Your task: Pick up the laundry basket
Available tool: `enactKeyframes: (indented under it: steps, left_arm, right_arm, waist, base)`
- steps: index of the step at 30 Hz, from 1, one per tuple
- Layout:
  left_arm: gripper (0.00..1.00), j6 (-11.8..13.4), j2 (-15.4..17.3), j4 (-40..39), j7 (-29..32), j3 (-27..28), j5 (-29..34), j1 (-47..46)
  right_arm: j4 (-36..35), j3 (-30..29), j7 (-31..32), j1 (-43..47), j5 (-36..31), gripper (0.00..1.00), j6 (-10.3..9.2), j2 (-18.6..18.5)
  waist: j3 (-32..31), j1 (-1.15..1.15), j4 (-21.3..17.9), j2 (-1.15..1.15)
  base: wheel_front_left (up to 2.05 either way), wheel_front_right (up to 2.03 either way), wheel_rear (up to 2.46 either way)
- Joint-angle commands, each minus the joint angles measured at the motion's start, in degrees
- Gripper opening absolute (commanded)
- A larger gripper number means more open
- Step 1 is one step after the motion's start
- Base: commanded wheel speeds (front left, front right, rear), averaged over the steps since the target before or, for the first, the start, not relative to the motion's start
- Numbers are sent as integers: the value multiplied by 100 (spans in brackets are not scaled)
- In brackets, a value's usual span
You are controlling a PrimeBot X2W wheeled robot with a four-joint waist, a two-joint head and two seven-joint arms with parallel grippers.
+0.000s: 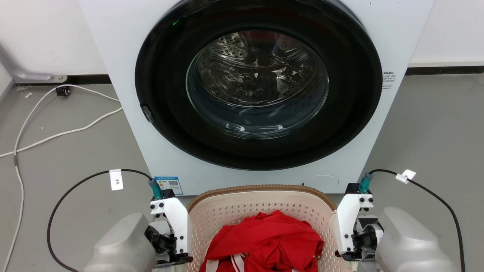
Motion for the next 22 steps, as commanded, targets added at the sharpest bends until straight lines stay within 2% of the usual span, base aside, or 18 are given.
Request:
enactKeyframes:
  steps: [1,22]
  left_arm:
    - [0,-80,-118,-84,-27,24,-83,-76]
    - [0,-81,-135,-66,-134,-51,-185,-55]
  right_arm:
    - [-41,30,-52,-72,64,0,22,95]
    - [-41,89,-102,-53,136,0,22,99]
  waist:
    - [-5,0,3,0]
    - [-44,0,20,0]
  base:
    - [0,0,0]
    - [0,0,0]
